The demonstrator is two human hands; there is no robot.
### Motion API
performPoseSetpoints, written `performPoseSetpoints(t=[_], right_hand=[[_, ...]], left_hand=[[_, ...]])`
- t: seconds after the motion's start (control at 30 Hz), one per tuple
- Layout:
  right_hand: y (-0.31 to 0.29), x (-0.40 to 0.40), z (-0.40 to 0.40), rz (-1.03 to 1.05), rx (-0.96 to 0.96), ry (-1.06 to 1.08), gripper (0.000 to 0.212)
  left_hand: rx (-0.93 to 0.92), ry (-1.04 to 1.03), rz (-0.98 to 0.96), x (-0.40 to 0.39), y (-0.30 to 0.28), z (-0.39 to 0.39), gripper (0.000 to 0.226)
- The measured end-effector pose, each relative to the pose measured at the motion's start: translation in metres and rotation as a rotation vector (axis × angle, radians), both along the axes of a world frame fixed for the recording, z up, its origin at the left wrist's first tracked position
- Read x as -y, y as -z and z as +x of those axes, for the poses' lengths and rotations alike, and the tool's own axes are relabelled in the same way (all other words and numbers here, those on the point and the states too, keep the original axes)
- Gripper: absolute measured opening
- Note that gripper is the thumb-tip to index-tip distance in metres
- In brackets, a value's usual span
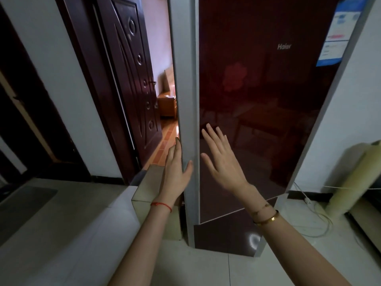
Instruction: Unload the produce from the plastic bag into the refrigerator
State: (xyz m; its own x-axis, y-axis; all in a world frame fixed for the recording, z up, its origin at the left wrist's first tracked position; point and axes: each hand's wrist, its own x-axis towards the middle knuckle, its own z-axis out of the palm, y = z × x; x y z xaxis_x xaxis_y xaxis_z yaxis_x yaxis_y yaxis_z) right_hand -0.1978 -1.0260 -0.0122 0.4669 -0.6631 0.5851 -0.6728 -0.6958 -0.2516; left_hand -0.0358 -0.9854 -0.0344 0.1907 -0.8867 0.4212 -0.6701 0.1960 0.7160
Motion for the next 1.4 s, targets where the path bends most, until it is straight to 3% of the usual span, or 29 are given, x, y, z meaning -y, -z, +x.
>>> performPoseSetpoints(t=[0.47,0.73,1.17,1.4], right_hand=[[0.003,0.123,0.049,-0.035,-0.097,0.046,0.061],[0.005,0.168,0.077,-0.037,-0.122,0.192,0.064],[0.004,0.181,0.098,-0.016,-0.124,0.329,0.067],[0.004,0.163,0.106,0.010,0.073,0.346,0.068]], left_hand=[[-0.173,0.044,0.037,0.136,0.000,0.055,0.072],[-0.135,0.190,0.079,0.192,0.001,0.082,0.078],[-0.008,0.309,0.078,0.223,0.003,0.112,0.079],[0.055,0.253,-0.004,0.198,-0.003,0.148,0.075]])
